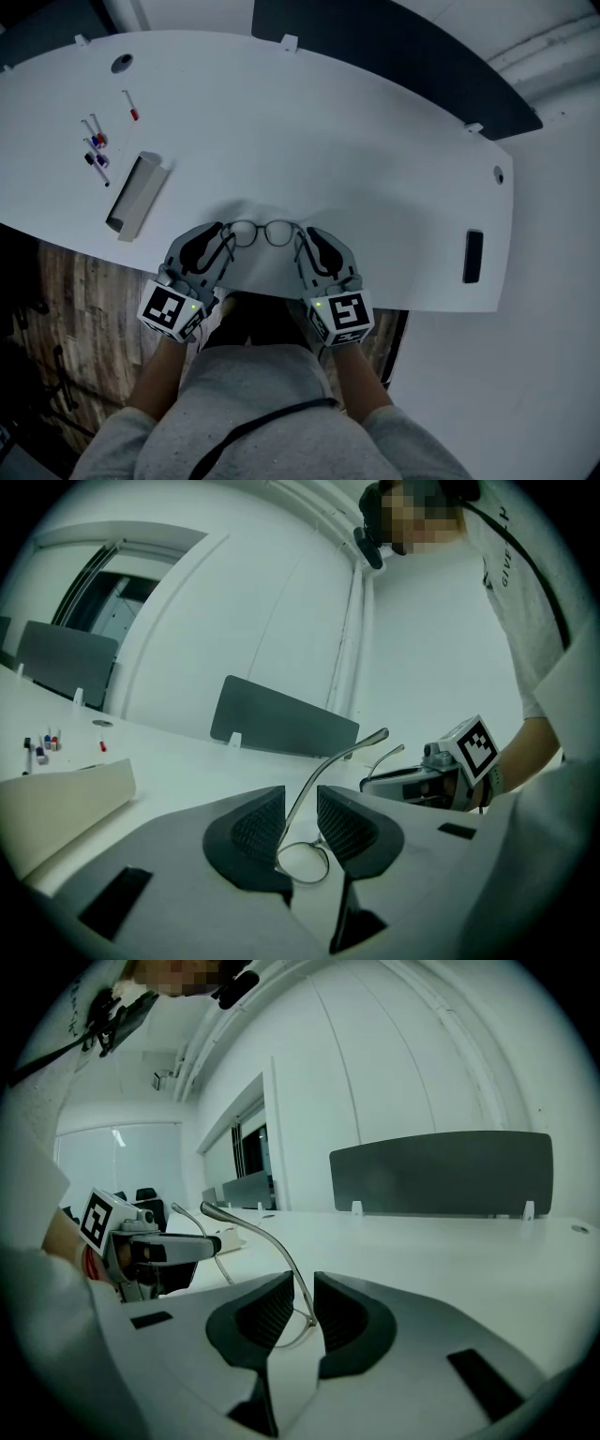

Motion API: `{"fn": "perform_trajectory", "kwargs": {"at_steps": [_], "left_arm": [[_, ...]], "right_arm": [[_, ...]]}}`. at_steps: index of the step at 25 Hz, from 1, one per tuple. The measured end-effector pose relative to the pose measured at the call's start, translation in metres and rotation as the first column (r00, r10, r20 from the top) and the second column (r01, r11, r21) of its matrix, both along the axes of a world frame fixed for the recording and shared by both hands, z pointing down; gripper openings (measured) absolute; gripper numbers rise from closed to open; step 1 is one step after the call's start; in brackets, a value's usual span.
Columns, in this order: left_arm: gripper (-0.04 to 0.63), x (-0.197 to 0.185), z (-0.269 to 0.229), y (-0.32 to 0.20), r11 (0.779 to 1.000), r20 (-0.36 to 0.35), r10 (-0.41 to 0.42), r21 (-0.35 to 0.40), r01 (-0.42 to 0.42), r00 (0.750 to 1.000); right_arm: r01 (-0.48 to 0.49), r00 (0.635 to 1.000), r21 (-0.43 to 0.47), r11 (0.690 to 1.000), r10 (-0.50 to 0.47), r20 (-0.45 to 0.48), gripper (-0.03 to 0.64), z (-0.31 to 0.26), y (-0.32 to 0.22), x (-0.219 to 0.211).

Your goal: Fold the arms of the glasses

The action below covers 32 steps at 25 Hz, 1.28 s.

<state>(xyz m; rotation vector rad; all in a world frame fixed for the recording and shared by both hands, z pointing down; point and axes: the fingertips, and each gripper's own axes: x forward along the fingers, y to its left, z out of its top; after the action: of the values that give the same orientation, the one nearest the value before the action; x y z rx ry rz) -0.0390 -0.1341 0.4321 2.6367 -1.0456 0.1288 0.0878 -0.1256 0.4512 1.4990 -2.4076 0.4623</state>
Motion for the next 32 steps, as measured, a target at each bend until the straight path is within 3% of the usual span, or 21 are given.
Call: {"fn": "perform_trajectory", "kwargs": {"at_steps": [5,16,22,28,32], "left_arm": [[0.074,-0.002,0.001,-0.002,1.000,-0.003,-0.011,-0.016,0.011,1.000],[0.061,-0.006,0.003,-0.008,1.000,-0.001,-0.021,-0.014,0.021,1.000],[0.060,-0.014,0.004,-0.009,0.999,0.001,-0.030,-0.020,0.030,1.000],[0.060,-0.021,0.003,-0.009,0.999,-0.006,-0.037,-0.024,0.037,0.999],[0.060,-0.025,0.002,-0.008,0.999,-0.007,-0.041,-0.027,0.041,0.999]], "right_arm": [[0.011,1.000,0.001,1.000,-0.011,-0.018,0.046,0.000,-0.002,-0.004],[0.058,0.989,0.049,0.997,-0.051,-0.135,0.035,-0.005,-0.010,-0.012],[0.142,0.960,0.083,0.986,-0.117,-0.254,0.032,-0.006,-0.012,-0.025],[0.233,0.908,0.083,0.969,-0.186,-0.376,0.032,-0.002,-0.012,-0.041],[0.269,0.884,0.079,0.960,-0.214,-0.415,0.032,-0.001,-0.013,-0.049]]}}
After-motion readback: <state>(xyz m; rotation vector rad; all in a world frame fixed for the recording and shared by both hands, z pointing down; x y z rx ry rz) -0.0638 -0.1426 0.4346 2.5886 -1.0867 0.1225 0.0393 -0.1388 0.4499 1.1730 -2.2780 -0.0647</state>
